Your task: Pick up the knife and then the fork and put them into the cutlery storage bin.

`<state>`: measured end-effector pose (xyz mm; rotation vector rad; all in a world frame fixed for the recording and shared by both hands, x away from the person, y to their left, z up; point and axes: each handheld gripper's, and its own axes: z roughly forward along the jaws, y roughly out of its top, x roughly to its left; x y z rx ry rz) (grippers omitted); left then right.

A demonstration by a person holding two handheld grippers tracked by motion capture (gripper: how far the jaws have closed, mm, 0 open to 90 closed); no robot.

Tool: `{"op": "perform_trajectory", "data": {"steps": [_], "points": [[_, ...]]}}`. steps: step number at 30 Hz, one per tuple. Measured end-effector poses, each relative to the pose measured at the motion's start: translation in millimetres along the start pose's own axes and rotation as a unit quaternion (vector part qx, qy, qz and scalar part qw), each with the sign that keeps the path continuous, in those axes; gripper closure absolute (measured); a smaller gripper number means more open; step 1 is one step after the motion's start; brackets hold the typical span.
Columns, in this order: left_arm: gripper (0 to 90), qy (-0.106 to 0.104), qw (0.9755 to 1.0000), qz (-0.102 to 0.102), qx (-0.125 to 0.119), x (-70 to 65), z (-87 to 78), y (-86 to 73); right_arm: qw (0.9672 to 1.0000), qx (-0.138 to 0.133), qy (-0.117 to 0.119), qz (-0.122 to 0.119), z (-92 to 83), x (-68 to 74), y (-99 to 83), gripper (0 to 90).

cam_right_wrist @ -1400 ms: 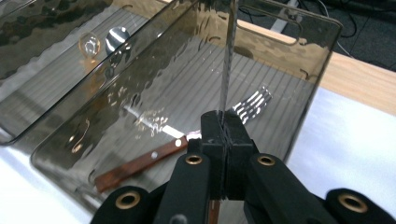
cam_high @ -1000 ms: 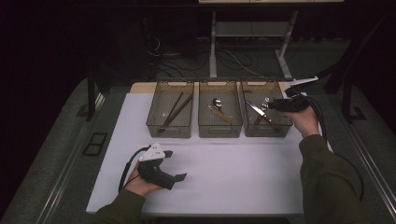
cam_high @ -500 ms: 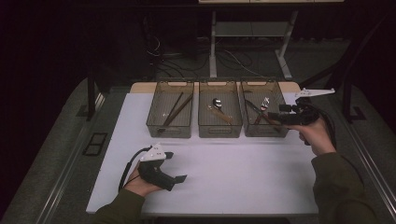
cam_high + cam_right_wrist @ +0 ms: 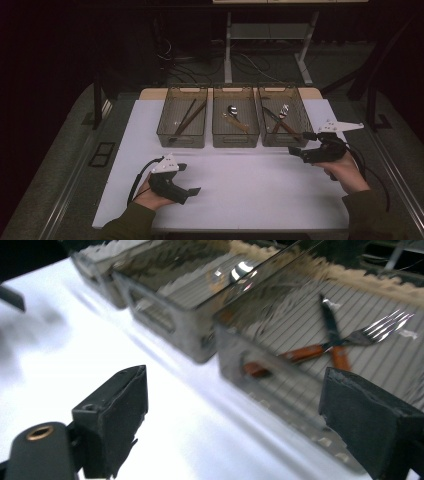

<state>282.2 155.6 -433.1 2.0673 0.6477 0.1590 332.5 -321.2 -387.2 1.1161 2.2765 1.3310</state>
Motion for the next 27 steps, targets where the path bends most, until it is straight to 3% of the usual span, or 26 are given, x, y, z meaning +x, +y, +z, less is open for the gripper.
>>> {"op": "perform_trajectory", "data": {"steps": [4,12,18,27], "points": [[2.0,0.002,1.0000,-0.005,0.000,0.5,-0.2,0.1,0.9999,-0.003,0.010,0.005,0.1,10.4,-14.3,11.4],[0.0,0.008,1.0000,-0.005,-0.001,-0.1,-1.4,0.9,0.9999,-0.014,0.003,0.009,-3.4,30.4,-38.9,11.4],[0.0,0.006,1.0000,-0.004,-0.001,-0.1,-1.2,0.8,0.9998,-0.016,0.011,0.008,-4.5,42.3,-52.9,11.4],[0.0,0.005,1.0000,-0.002,-0.002,-0.6,-1.4,0.6,0.9995,0.008,0.029,-0.007,-0.1,54.4,-70.3,11.4]]}}
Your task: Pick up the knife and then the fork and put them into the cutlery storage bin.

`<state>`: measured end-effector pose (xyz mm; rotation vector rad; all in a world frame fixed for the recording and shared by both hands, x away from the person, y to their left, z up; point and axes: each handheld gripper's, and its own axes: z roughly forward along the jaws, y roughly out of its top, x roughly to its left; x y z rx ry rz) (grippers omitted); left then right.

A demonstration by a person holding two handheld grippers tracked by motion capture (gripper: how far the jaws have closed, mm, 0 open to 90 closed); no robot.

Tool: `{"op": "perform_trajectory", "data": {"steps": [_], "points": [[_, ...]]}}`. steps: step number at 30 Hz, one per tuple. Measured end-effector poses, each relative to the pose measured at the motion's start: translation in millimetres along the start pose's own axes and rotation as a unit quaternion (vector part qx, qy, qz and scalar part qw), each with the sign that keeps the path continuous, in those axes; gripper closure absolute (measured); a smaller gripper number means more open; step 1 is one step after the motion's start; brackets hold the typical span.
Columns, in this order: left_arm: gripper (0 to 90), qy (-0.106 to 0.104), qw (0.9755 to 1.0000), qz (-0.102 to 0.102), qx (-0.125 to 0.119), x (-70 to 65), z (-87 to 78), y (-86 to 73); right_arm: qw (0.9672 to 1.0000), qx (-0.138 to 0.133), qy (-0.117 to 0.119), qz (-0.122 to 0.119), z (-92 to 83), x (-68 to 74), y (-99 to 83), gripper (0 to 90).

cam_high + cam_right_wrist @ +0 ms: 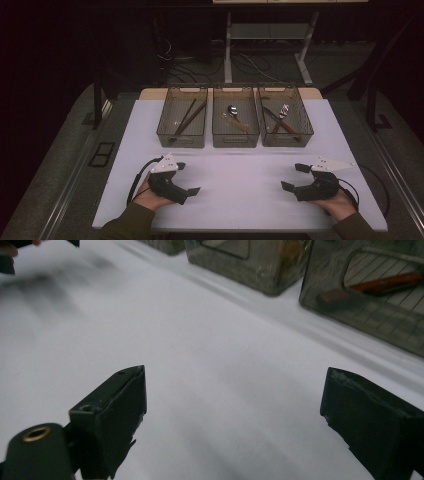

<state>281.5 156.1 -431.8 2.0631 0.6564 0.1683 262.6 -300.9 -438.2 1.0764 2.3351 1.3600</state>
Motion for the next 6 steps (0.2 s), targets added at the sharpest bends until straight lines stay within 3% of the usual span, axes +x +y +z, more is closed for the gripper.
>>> {"op": "perform_trajectory", "data": {"steps": [6], "points": [[0.0,-0.001,1.0000,0.001,0.002,0.7,0.2,0.0,1.0000,0.001,-0.001,-0.001,0.3,-1.1,-0.5,11.4]]}}
